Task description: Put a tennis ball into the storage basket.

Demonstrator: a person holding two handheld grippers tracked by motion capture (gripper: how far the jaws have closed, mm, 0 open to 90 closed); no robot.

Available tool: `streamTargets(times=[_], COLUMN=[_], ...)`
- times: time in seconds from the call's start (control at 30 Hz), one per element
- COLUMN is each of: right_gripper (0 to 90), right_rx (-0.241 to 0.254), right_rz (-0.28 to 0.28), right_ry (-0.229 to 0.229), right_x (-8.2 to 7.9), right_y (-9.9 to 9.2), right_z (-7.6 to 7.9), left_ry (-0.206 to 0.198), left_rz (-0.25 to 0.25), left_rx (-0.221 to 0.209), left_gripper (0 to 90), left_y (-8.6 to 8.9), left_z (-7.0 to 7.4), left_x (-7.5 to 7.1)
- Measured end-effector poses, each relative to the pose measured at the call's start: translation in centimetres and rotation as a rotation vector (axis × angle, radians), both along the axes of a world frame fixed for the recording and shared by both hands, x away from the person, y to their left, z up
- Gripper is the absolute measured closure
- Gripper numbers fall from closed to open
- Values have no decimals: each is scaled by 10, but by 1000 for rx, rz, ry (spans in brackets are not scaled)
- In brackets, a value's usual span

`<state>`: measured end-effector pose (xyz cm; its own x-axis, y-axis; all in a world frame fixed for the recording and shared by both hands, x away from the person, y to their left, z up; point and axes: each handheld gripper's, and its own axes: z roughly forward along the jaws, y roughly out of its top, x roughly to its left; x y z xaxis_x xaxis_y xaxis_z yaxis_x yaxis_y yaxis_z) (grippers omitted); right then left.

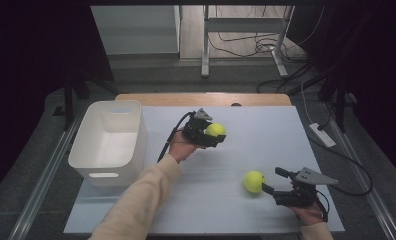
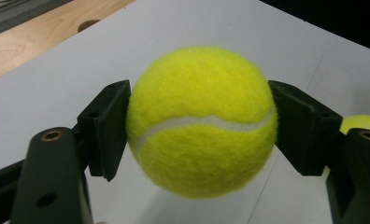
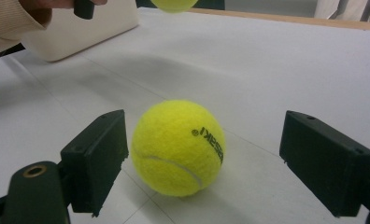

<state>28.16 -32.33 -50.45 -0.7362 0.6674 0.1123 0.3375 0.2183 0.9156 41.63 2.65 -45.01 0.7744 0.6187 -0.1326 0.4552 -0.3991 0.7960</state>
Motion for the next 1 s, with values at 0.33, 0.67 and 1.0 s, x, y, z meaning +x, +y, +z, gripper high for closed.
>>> streamTargets(times=[0.33,0.67,1.0], right_gripper=[154,154,154], right_rx=[0,-3,-3], right_rz=[1,1,1], right_ry=[-1,-1,-2], right_x=[-1,-4,-2], right_y=[0,1,3], right_z=[0,0,1], left_ry=[-18,-42,-57], left_rz=[13,34,49], left_rx=[-19,-37,-63], left_gripper=[272,272,272], left_y=[7,18,32], left_z=[10,22,33], left_x=[-4,-10,-14])
